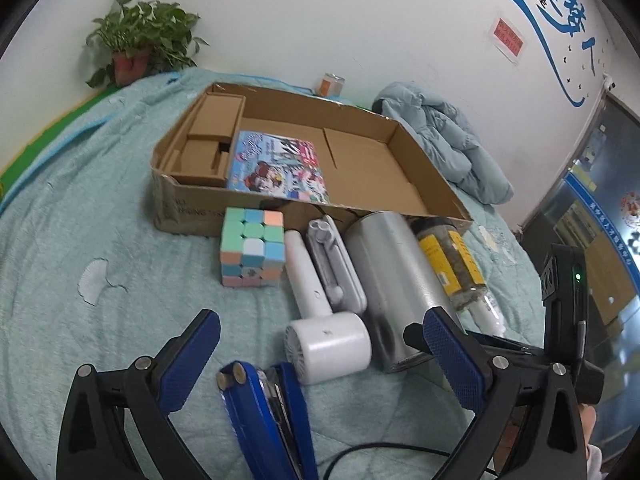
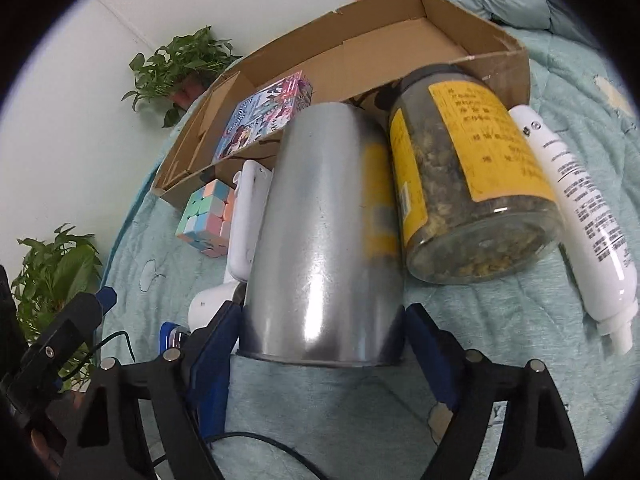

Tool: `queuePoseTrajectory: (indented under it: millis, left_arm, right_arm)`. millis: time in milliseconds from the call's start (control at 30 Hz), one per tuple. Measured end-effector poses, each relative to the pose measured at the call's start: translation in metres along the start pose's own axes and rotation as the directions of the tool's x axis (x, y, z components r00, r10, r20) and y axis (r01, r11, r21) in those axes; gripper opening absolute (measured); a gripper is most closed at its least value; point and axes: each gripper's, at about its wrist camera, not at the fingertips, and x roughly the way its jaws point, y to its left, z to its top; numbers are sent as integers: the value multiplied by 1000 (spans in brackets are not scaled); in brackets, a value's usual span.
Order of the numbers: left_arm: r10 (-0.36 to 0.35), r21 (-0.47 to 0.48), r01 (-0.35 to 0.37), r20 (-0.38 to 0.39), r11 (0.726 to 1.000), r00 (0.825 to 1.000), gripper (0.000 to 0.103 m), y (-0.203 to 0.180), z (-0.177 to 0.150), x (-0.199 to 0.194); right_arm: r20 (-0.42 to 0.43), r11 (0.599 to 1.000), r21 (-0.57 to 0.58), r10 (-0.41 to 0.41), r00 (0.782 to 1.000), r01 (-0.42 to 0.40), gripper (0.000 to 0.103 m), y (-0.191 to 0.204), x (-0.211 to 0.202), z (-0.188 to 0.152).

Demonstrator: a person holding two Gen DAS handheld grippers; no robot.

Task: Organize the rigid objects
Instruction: 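Grasp the silver metal can between both grippers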

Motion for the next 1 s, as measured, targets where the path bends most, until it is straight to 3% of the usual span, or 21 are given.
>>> queuePoseTrajectory:
  millis: [167,267,300,367,533,633,700,733,767,867,1000]
  left_arm:
    - [-105,-18,104,-67,994,992,102,-7,-9,-3]
    - [-189,-28,187,-141,982,972,102,-18,-26,-1]
    - [-231,-44,227,-178,973,957,102,-22,-35,2]
    - [-273,-53,268,-248,962,929,102,-30,-48,8]
    - [-318,-107,300,-310,948,896,101,-39,-64,16]
    - [-285,-99,268,-319,958,904,101,-40,-66,22]
    - [-257,-115,231,-344,966,903,99,-39,-68,32]
    - [-249,-124,219,-361,968,898,98,-38,-69,38]
    - [-238,-114,211,-353,971,905,98,-39,-68,39]
    - [-217,-99,194,-357,976,909,98,-40,-66,44]
    - [-196,-89,176,-357,980,913,97,-43,-65,48]
  right_arm:
    - [10,986,-148,-78,997,78,83,14,-34,-34]
    - [-49,962,-243,-137,989,121,83,19,-47,-69]
    - [-82,956,-270,-142,986,115,84,20,-49,-80]
    - [-125,958,-283,-96,987,58,84,21,-58,-96]
    - [-167,963,-259,27,986,-71,85,16,-74,-95]
    - [-195,972,-194,94,976,-132,84,4,-69,-81]
    - [-203,971,-222,41,978,-86,83,6,-59,-79]
    - [-229,968,-230,44,972,-98,82,8,-50,-78]
    - [-245,967,-229,55,968,-113,82,13,-46,-77]
    - [-211,945,-324,-19,977,-51,84,35,-40,-80]
    - [-168,936,-351,-68,983,4,84,43,-38,-82]
